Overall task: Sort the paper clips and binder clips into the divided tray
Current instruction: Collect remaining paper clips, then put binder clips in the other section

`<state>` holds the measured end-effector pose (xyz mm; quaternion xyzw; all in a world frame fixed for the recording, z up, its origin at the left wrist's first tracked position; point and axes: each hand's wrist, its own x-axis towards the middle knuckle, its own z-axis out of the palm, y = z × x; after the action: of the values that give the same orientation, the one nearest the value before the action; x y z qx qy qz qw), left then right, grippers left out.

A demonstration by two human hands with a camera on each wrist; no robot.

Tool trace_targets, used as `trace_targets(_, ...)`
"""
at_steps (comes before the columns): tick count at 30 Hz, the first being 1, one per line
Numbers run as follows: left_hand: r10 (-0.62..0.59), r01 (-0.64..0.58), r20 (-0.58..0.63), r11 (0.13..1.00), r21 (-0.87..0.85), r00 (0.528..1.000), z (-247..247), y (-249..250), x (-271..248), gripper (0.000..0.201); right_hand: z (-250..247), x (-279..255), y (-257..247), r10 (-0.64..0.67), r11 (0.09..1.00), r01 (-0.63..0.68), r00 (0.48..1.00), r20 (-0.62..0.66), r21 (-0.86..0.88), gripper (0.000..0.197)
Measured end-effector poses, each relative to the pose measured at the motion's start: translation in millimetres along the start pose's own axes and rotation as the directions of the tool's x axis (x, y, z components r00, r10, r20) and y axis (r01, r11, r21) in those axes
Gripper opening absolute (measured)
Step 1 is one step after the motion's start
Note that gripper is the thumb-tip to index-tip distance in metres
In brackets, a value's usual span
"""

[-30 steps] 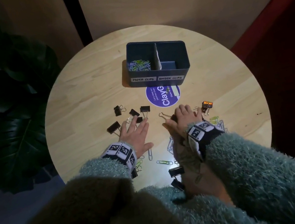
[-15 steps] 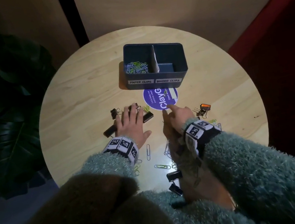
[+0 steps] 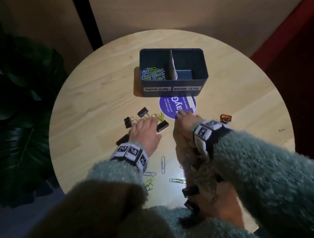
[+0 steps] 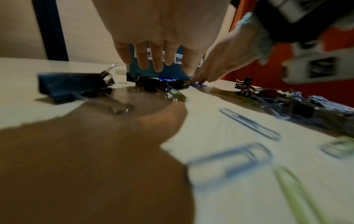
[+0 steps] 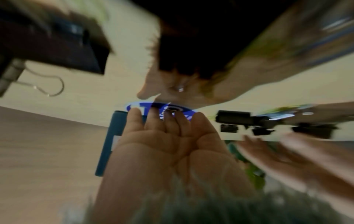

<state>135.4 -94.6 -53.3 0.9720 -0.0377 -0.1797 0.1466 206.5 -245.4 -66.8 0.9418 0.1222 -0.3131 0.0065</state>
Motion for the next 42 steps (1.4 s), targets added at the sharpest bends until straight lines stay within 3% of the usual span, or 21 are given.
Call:
trace_targets(4, -0.021, 0.008, 0.086, 0.989, 0.146, 0.996, -1.8, 13.5, 35.8, 0.072, 25.3, -42.7, -1.5, -0.078, 0.997, 0.078, 0.997, -0.004, -0.017, 0.049)
trace_targets(6, -0.067, 0.042, 0.096, 0.968, 0.246, 0.993, -1.0, 20.2, 45.1, 0.077, 29.3, -51.6, 3.9, -0.101, 0.993, 0.104, 0.993, -0.067, 0.050, 0.047)
trace_targets(9, -0.067, 0.038, 0.091, 0.955, 0.294, 0.994, 1.7, 27.4, 47.1, 0.078, 28.5, -58.3, 12.8, 0.016, 0.976, 0.034, 0.974, -0.225, 0.215, 0.041)
trace_targets(13, 0.058, -0.113, 0.178, 0.942, 0.316, 0.982, 7.1, 34.4, 38.9, 0.071, 31.1, -53.8, 31.3, 0.238, 0.934, -0.127, 0.918, -0.317, 0.335, 0.045)
trace_targets(17, 0.195, -0.262, 0.225, 0.910, 0.321, 0.955, 15.7, 30.7, 19.4, 0.062, 31.9, -52.0, 38.4, 0.267, 0.957, -0.225, 0.928, -0.258, 0.181, 0.043)
trace_targets(20, 0.282, -0.330, 0.204, 0.908, 0.257, 0.937, 17.7, 19.0, -3.3, 0.045, 31.5, -56.2, 30.3, 0.169, 0.986, -0.168, 0.973, -0.160, 0.021, 0.037)
trace_targets(22, 0.259, -0.271, 0.100, 0.952, 0.144, 0.961, 14.1, 6.6, -16.8, 0.033, 33.4, -61.4, 21.0, 0.101, 0.992, -0.108, 0.991, -0.091, -0.072, 0.044)
trace_targets(25, 0.041, -0.051, -0.099, 0.993, -0.103, 0.994, 11.3, -12.5, -27.4, 0.032, 43.3, -74.0, 0.5, 0.000, 0.989, -0.003, 1.000, -0.019, -0.146, 0.051)
trace_targets(28, -0.145, 0.111, -0.104, 0.953, -0.282, 0.984, 14.8, -22.2, -33.3, 0.044, 55.2, -87.4, -15.8, -0.059, 0.994, 0.055, 0.998, -0.032, -0.091, 0.049)
trace_targets(31, -0.087, 0.085, 0.002, 0.970, -0.227, 0.996, 22.0, -16.9, -42.7, 0.062, 59.4, -93.9, -19.5, -0.031, 0.999, 0.029, 0.993, -0.115, -0.017, 0.053)
trace_targets(35, -0.037, 0.023, 0.151, 0.995, 0.095, 0.988, 29.4, -1.5, -46.9, 0.088, 57.6, -84.5, -8.6, 0.050, 0.998, -0.053, 0.993, -0.102, -0.029, 0.060)
trace_targets(39, -0.098, 0.081, 0.143, 0.990, 0.116, 0.985, 32.3, -2.9, -46.6, 0.084, 45.5, -64.9, 6.9, 0.091, 0.995, -0.092, 0.995, -0.041, -0.024, 0.062)
trace_targets(42, -0.157, 0.147, 0.092, 0.983, 0.107, 0.983, 32.5, -15.7, -48.2, 0.079, 43.6, -72.2, -0.6, -0.004, 0.996, 0.003, 1.000, -0.003, -0.091, 0.057)
